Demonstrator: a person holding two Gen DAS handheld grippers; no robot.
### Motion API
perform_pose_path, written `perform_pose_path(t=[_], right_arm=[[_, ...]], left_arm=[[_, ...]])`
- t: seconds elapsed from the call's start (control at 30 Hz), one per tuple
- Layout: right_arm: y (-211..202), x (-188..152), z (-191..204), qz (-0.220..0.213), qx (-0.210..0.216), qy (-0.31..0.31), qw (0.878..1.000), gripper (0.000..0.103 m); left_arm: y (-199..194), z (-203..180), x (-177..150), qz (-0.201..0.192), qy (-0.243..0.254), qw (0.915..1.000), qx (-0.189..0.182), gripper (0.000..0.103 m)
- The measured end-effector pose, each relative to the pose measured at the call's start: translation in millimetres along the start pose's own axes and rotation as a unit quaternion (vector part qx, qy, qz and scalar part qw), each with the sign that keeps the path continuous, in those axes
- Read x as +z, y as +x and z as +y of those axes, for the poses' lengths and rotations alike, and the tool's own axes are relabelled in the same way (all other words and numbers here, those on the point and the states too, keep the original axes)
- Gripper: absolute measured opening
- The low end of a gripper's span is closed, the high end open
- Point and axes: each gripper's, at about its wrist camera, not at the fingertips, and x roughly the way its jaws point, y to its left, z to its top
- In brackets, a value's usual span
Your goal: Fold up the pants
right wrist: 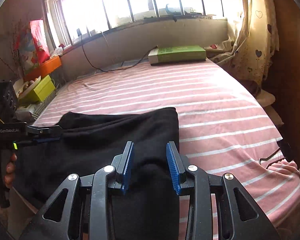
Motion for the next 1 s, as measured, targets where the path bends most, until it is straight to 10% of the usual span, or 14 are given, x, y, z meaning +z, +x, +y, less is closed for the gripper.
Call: perform_pose_path(t=[1.0], right_arm=[[-36.5, -63.3, -38.2, 0.029, 0.074, 0.039, 0.996, 0.032]], left_arm=[[-0.4, 13.7, -24.8, -0.005, -0.037, 0.9981, 0.049, 0.065]])
